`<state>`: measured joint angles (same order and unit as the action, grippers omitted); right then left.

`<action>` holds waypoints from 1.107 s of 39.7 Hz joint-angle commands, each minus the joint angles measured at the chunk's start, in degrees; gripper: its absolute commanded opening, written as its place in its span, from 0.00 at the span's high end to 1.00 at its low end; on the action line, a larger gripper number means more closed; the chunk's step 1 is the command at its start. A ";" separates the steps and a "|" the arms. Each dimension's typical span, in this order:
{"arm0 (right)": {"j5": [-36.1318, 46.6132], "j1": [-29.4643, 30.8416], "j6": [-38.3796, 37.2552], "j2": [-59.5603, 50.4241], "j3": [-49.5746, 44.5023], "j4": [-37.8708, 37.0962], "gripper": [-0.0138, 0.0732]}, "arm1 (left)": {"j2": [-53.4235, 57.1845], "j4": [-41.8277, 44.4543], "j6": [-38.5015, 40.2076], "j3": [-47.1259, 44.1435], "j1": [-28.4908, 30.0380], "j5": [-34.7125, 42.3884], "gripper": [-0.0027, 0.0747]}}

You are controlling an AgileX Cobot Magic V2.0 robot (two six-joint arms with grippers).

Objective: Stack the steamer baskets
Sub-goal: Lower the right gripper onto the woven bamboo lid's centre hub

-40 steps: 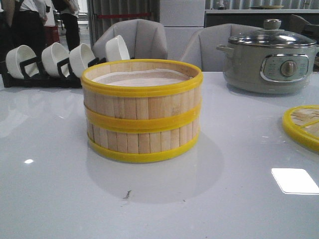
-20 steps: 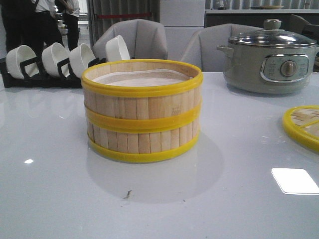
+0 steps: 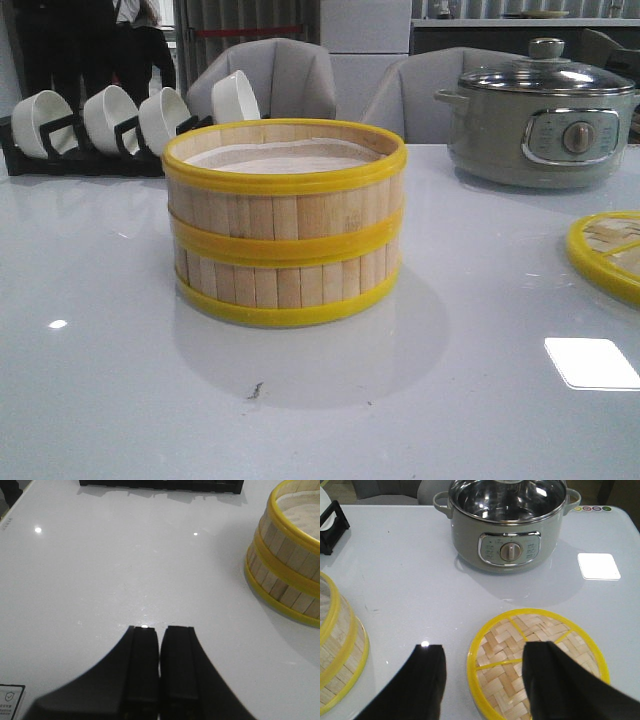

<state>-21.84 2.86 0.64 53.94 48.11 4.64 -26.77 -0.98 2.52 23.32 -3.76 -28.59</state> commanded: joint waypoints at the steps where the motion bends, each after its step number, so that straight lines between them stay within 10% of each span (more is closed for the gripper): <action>1: 4.20 -0.12 -0.09 -0.47 1.69 -0.11 0.31 | -0.09 0.19 0.53 1.53 -0.39 4.73 0.86; 44: -7.17 -0.12 -0.09 -0.39 1.65 3.72 0.48 | -0.09 0.19 0.53 1.53 -0.39 4.73 0.86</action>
<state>-31.31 2.86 0.64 53.94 48.11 7.84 -26.77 -0.75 2.53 23.32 -3.76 -28.37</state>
